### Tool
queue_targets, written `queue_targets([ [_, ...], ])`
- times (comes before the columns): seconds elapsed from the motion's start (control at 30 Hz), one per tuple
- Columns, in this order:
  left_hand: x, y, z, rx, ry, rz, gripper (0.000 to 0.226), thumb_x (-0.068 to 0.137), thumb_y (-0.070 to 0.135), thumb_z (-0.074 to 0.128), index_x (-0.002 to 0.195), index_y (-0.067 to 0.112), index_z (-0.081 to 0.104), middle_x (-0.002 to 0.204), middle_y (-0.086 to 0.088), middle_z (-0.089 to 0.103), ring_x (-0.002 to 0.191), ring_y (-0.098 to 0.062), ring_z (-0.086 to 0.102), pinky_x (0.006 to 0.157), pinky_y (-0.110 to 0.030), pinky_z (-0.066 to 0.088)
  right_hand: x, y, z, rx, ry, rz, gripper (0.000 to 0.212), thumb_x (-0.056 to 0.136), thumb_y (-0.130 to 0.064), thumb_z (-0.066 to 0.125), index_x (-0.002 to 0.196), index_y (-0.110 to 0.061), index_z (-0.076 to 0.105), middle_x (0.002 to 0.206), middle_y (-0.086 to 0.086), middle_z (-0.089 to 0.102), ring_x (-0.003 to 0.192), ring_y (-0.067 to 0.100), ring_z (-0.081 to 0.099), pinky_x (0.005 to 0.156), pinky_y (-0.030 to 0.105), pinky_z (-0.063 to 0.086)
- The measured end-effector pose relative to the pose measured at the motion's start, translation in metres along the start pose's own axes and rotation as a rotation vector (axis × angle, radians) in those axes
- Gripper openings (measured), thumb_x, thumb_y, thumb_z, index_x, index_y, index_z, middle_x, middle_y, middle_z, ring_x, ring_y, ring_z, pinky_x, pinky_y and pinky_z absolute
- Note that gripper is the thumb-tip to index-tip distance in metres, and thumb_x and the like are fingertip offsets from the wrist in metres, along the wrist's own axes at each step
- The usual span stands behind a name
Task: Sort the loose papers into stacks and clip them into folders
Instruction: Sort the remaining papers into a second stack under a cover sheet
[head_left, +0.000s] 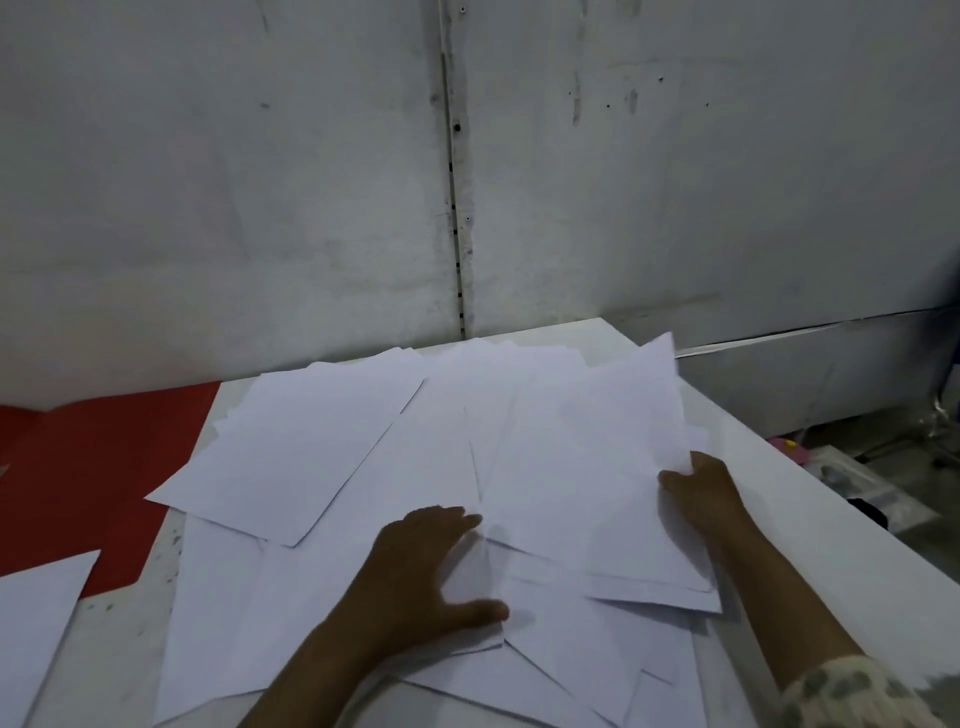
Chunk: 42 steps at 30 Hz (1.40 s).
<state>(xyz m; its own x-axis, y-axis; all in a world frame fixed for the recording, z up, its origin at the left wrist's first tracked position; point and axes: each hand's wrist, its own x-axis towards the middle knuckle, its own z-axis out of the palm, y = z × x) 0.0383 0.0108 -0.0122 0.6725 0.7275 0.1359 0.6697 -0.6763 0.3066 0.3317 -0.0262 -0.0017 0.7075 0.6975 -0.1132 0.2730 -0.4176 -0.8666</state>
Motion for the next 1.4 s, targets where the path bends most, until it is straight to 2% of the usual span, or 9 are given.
queue_targets([
  [0.13,-0.021,-0.007,-0.005,0.097,-0.071,0.001,0.113,0.047,0.094,0.031,0.144,0.039,0.013,0.145,0.027,-0.002,0.138,0.002,-0.003,0.11,-0.023,-0.004,-0.002,0.011,0.0,0.09,0.061,0.047,0.026,0.089,-0.004,0.046,0.112,0.005,0.055,0.097,0.015,0.059,0.084,0.027,0.054,0.074,0.03,0.039],
  [0.2,-0.023,-0.006,-0.005,0.177,0.004,0.074,0.101,0.057,0.092,0.028,0.14,0.036,0.03,0.148,0.02,0.018,0.137,-0.002,0.019,0.111,-0.026,0.014,-0.004,0.013,0.002,0.154,0.086,0.07,0.028,0.088,-0.003,0.045,0.113,0.005,0.056,0.096,0.012,0.058,0.085,0.027,0.054,0.076,0.029,0.039],
  [0.33,-0.022,-0.006,0.008,0.281,0.197,0.269,0.061,0.076,0.066,0.039,0.108,0.022,0.068,0.112,0.004,0.07,0.097,-0.013,0.069,0.077,-0.025,0.055,-0.01,0.012,0.002,0.215,0.121,0.103,0.028,0.088,-0.002,0.044,0.112,0.005,0.055,0.097,0.011,0.057,0.088,0.031,0.056,0.076,0.029,0.039],
  [0.6,-0.022,-0.018,0.011,0.287,0.462,0.164,0.006,0.076,0.02,0.041,0.082,0.02,0.042,0.054,0.002,0.063,0.035,-0.013,0.054,0.031,-0.015,0.036,-0.017,0.008,-0.002,0.195,0.056,0.114,0.027,0.088,0.003,0.047,0.114,0.007,0.056,0.096,0.011,0.055,0.085,0.024,0.05,0.076,0.029,0.037],
  [0.77,-0.019,-0.024,-0.002,-0.003,0.608,-0.147,0.03,0.088,0.031,0.033,0.083,0.01,0.054,0.054,-0.004,0.06,0.037,-0.019,0.054,0.036,-0.017,0.041,-0.021,0.001,-0.003,0.174,-0.076,0.129,0.029,0.087,0.004,0.056,0.115,0.01,0.055,0.118,0.024,0.059,0.09,0.027,0.051,0.081,0.032,0.041],
  [0.97,0.0,0.023,0.004,-0.001,0.668,-0.037,0.015,0.091,0.029,0.034,0.094,0.023,0.047,0.044,0.003,0.054,0.033,-0.011,0.048,0.043,-0.016,0.033,-0.03,-0.008,0.017,0.102,-0.292,0.1,0.029,0.085,0.001,0.06,0.114,0.002,0.056,0.118,0.021,0.061,0.1,0.034,0.059,0.082,0.036,0.051],
  [1.1,0.014,0.043,0.027,0.033,0.637,0.12,0.034,0.1,0.036,0.016,0.098,0.023,0.047,0.048,0.006,0.058,0.038,-0.005,0.051,0.042,-0.015,0.037,-0.037,-0.016,0.029,0.097,-0.329,0.058,0.033,0.093,-0.013,0.052,0.123,-0.002,0.049,0.124,0.017,0.057,0.1,0.03,0.055,0.085,0.033,0.046],
  [1.27,0.02,0.055,0.047,0.047,0.509,0.37,0.011,0.09,0.035,0.045,0.097,0.027,0.045,0.063,0.015,0.068,0.048,0.001,0.061,0.052,-0.006,0.045,-0.039,-0.022,0.036,0.134,-0.401,0.058,0.059,0.097,-0.049,0.028,0.138,-0.008,0.038,0.14,0.008,0.045,0.127,0.028,0.044,0.11,0.037,0.032],
  [1.4,0.021,0.053,0.055,0.082,0.43,0.479,0.055,0.06,0.035,0.081,0.103,0.026,0.048,0.081,0.011,0.074,0.064,0.0,0.069,0.066,-0.01,0.05,-0.035,-0.024,0.029,0.263,-0.499,0.134,0.048,0.092,-0.054,0.039,0.115,-0.014,0.053,0.116,0.0,0.059,0.108,0.023,0.055,0.106,0.039,0.04],
])
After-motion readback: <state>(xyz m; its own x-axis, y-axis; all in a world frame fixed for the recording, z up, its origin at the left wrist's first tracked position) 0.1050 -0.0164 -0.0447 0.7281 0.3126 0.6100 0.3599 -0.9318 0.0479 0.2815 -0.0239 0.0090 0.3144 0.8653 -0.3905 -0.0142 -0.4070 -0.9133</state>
